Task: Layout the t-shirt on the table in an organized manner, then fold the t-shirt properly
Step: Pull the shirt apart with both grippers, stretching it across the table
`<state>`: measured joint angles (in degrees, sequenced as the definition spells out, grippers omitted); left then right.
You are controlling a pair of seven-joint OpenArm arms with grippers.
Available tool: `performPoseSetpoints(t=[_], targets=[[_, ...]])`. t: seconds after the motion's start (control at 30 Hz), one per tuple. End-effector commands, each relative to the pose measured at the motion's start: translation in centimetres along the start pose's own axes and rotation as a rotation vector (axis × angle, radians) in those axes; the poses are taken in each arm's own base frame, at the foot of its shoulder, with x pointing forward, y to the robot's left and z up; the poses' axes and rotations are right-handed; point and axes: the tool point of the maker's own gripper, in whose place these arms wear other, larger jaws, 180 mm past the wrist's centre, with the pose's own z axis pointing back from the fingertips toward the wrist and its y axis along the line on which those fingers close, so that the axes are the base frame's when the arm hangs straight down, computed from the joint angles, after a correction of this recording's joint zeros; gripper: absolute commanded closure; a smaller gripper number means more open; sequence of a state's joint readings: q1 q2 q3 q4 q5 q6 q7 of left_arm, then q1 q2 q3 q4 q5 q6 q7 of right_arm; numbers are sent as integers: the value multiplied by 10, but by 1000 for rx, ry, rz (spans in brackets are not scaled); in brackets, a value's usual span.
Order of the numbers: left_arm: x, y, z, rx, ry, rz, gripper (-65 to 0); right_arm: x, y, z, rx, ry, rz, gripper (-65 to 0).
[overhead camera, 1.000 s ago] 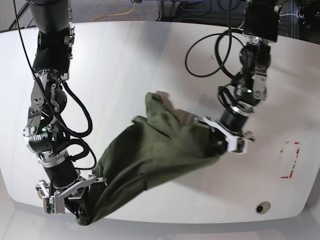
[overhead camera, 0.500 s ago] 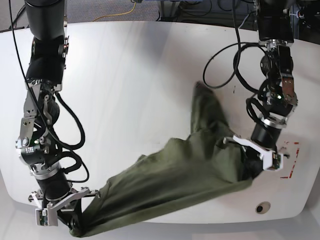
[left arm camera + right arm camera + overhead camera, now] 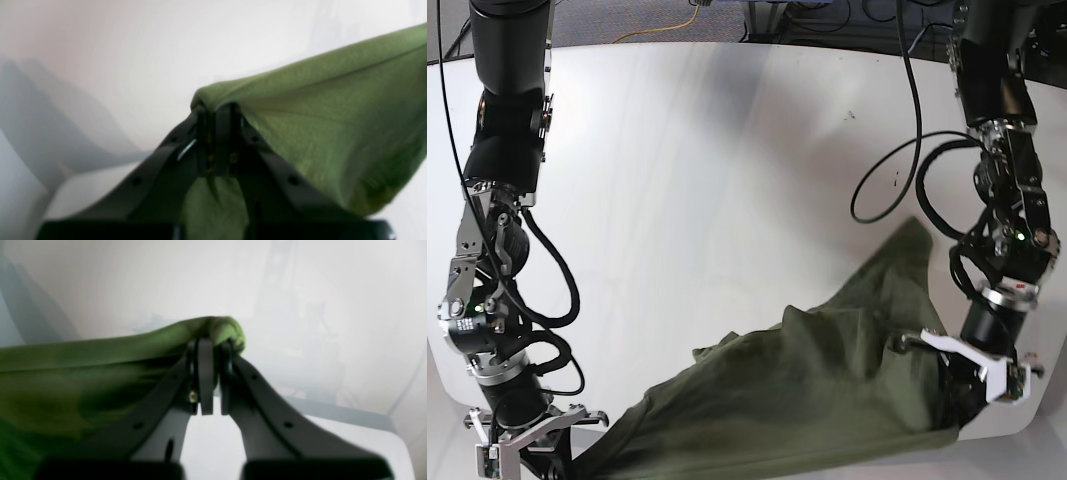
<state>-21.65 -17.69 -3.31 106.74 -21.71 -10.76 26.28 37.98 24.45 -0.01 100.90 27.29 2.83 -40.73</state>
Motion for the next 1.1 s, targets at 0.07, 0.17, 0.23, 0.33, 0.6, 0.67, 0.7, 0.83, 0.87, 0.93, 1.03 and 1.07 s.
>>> performPoseSetpoints(t=[0.07,0.17,0.23,0.33,0.6,0.67,0.7,0.83,0.87,0.93,1.03,1.07], targets=[[61,13,-9,28,-148,-40,-3,43,-16,-4,-40,-101,9,0],[85,18,-13,35,-197,-56,-3,51,-20,-8,-47,-111,3,0],[98,19,-16,39,-219,-64,-3,59,-23,-11,-53,-122,-1,0],[112,22,-18,44,-231,-74,-3,69,-26,-14,-58,-137,-3,0],[160,28,-21,57,-329,-99,-3,101,-36,-22,-75,-181,-16,0],[171,29,-21,61,-353,-105,-3,109,-41,-24,-82,-189,-22,0],[173,30,-21,63,-356,-105,-3,111,-42,-25,-82,-190,-23,0],[168,33,-27,64,-336,-92,-3,110,-44,-30,-76,-176,-10,0],[166,34,-29,65,-330,-90,-3,109,-44,-31,-75,-172,-10,0],[160,34,-33,61,-312,-83,-3,104,-46,-31,-78,-161,-12,0],[137,32,-37,54,-258,-70,-3,75,-48,-34,-82,-104,-21,0],[129,32,-37,53,-243,-67,-3,66,-48,-34,-82,-87,-23,0]])
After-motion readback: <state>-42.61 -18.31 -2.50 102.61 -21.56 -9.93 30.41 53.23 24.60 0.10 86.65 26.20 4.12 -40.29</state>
